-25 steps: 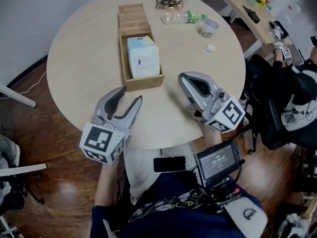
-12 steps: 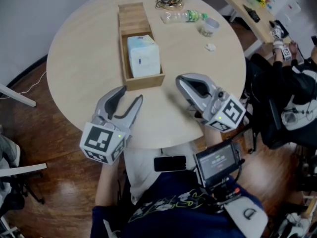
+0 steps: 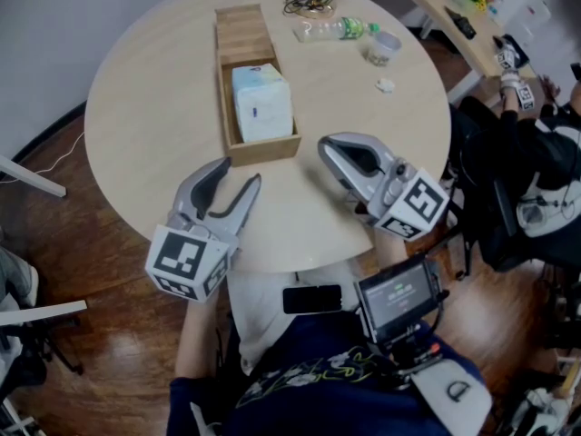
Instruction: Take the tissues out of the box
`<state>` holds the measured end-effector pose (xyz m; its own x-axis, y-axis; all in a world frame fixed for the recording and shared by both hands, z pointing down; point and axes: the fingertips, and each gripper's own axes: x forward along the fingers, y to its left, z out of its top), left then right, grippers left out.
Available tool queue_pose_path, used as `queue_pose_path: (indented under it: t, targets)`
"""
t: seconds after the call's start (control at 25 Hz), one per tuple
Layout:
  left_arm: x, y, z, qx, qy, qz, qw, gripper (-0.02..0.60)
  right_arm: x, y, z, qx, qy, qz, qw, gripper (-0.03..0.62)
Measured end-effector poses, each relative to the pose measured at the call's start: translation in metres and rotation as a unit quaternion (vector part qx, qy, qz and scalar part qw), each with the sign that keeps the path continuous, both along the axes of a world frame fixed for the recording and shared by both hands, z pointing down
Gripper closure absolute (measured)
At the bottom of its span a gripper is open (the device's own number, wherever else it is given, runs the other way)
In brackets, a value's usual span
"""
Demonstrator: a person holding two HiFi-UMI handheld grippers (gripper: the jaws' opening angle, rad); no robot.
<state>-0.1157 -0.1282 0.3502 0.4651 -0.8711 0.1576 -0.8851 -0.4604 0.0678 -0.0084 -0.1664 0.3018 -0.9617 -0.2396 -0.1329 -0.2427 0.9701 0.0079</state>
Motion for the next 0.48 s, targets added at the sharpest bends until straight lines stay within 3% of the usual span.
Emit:
queue_pose_path:
  t: [0.48]
  targets:
    - [0.0004,0.0006,0.0016,0.001,0.000,0.003,1.0000,0.379,-0.0004,-0.0018,0.0015,-0.002,0.004,0.005,1.000,0.593]
